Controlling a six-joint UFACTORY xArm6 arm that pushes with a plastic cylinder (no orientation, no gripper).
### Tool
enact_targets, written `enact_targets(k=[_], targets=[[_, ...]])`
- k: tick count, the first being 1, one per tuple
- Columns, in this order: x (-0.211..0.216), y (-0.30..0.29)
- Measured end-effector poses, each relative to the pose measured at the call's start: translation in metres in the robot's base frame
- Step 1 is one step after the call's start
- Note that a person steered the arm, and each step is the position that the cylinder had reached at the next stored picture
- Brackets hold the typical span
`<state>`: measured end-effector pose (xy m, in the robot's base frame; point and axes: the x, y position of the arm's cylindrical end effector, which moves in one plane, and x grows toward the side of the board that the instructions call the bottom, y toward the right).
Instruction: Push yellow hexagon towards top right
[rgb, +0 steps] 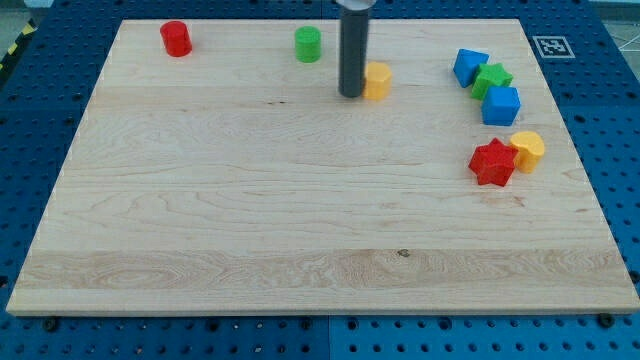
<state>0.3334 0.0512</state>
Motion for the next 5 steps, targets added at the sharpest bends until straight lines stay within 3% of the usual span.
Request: enact_targets(k=[3,4,5], targets=[[0.007,0.035],[-0.01,0.087],[-0.034,0.1]])
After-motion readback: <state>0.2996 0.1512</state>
